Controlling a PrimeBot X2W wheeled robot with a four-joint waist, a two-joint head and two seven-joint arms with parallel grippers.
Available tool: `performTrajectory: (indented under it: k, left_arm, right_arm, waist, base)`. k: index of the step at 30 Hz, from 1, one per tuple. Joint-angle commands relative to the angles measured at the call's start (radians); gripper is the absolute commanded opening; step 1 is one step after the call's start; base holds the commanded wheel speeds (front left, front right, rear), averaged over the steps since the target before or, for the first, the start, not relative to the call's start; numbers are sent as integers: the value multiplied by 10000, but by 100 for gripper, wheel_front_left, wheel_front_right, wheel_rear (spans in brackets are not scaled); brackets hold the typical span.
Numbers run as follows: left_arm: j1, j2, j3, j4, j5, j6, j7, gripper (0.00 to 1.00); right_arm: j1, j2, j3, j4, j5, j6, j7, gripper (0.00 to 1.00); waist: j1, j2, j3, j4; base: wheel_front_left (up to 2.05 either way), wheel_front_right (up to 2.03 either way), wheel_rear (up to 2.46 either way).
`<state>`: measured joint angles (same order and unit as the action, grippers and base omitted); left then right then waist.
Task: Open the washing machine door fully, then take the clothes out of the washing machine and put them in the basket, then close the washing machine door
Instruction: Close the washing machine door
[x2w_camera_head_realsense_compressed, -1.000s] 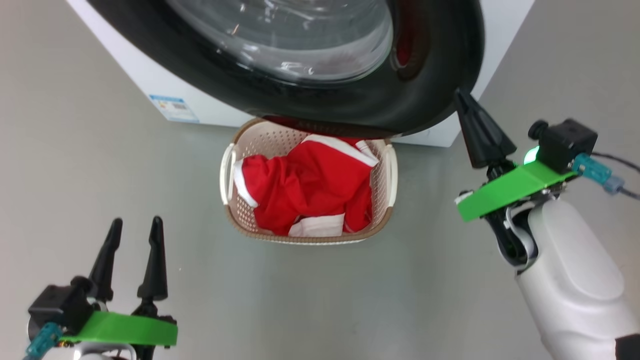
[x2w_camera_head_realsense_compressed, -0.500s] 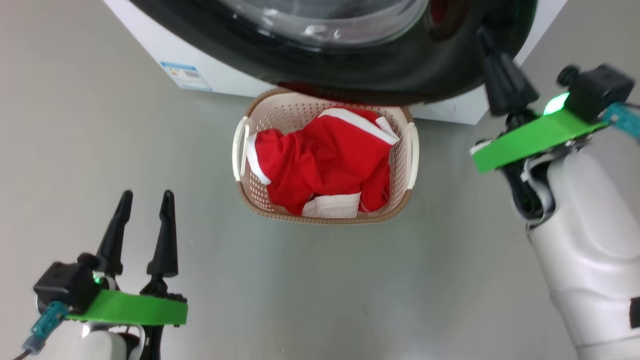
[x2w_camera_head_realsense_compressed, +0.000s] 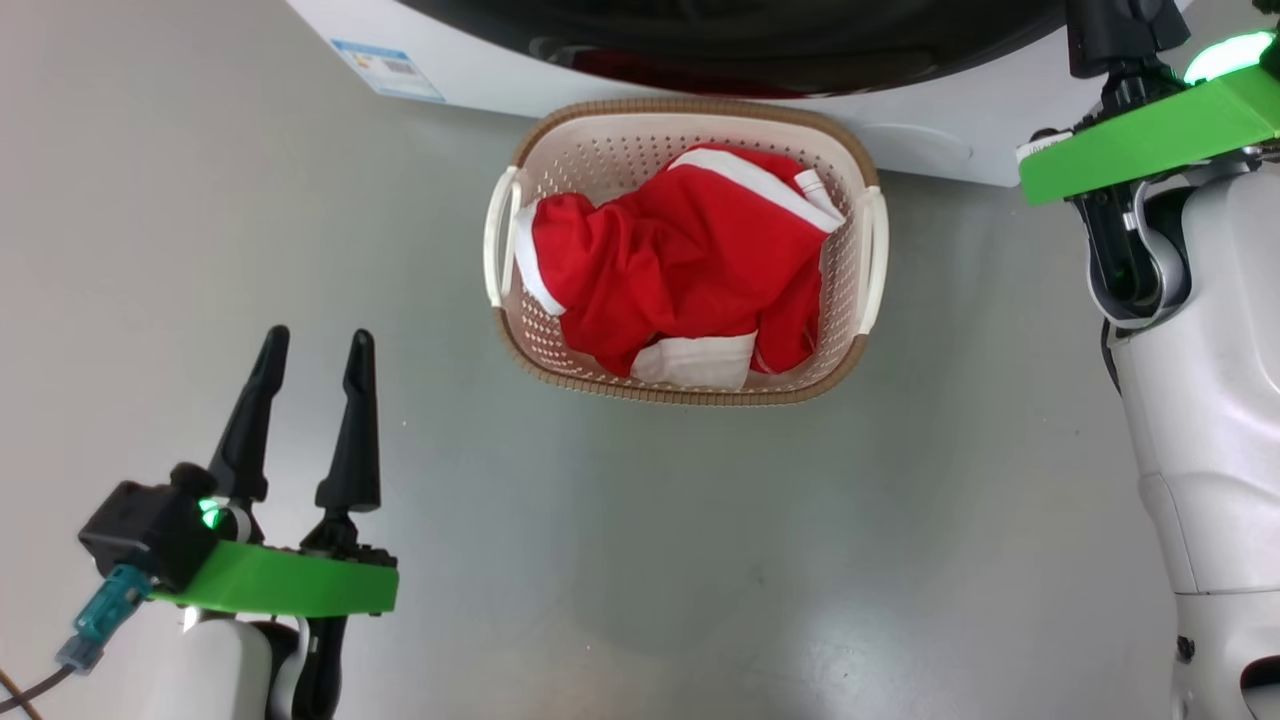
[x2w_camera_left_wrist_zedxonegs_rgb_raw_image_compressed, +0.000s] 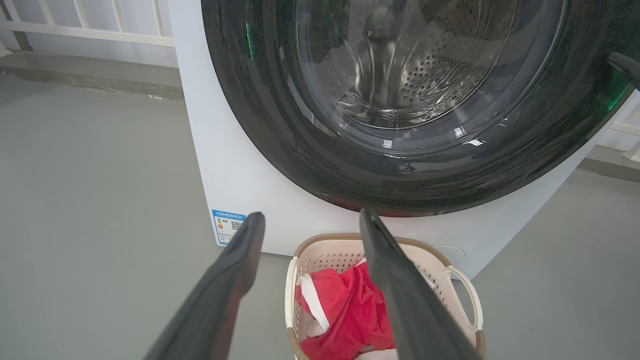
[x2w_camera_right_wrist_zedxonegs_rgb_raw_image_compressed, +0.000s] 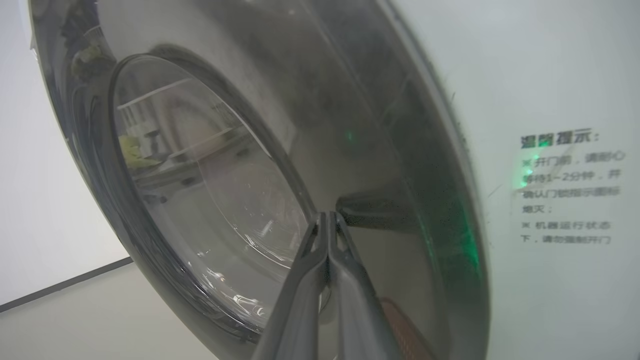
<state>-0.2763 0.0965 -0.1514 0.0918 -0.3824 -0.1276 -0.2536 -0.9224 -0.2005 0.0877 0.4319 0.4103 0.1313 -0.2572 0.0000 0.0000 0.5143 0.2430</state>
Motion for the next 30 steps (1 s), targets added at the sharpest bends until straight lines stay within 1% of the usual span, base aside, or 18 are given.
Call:
performTrajectory:
  k: [1,4,7,11,15,16,17,18,19,20,21,27,30]
  left_arm:
    - [-182,225,301,-268,-92,-31,-82,100]
    - [-250,216,257,-262,-101,-31,-82,100]
    - [-298,211,255,-255,-99,-31,-82,100]
    - [-263,224,296,-208,-82,-31,-82,100]
    - [-219,306,267,-22,-58,-31,-82,100]
    - [-205,370,255,73,-51,-31,-82,100]
    - [-197,405,256,123,-45,-31,-82,100]
    - [-186,445,252,179,-40,-31,-82,100]
    - [-169,485,240,236,-38,-31,-82,100]
    - [-140,530,237,295,-39,-31,-82,100]
    - [-105,575,246,354,-47,-31,-82,100]
    - [178,924,235,724,-125,-31,-82,100]
    - [319,1032,250,830,-135,-31,-82,100]
  right_arm:
    - [-255,163,-29,-264,-93,-6,-46,0]
    - [-447,207,-263,-324,-206,-6,-46,0]
    - [-538,232,-254,-366,-292,-6,-46,0]
    - [-301,244,36,-396,-344,-6,-46,0]
    - [267,214,450,-380,-356,-6,-46,0]
    - [650,178,629,-388,-331,-6,-46,2]
    - [840,150,705,-386,-304,-6,-46,20]
    - [1045,124,783,-386,-282,-6,-46,32]
    - [1263,109,820,-406,-245,-6,-46,46]
    - [1498,104,846,-431,-200,-6,-46,91]
    - [1722,85,879,-446,-162,-6,-46,100]
    - [3061,-36,1006,-568,-3,-6,-46,100]
    - [3453,-62,1015,-583,29,-6,-46,100]
  waist:
    - [0,0,137,95]
    - [0,0,213,146]
    - [0,0,235,161]
    - [0,0,109,92]
    - [0,0,-205,-33]
    - [0,0,-398,-109]
    - [0,0,-499,-149]
    - [0,0,-607,-192]
    - [0,0,-729,-234]
    - [0,0,-854,-286]
    - [0,0,-961,-343]
    - [0,0,-1658,-781]
    - [0,0,-1875,-958]
  base:
    - [0,0,0]
    - [0,0,0]
    - [0,0,0]
    - [0,0,0]
    - [0,0,0]
    - [0,0,0]
    - [0,0,0]
    - [0,0,0]
    - [0,0,0]
    - [0,0,0]
    - [0,0,0]
    - [0,0,0]
    - [0,0,0]
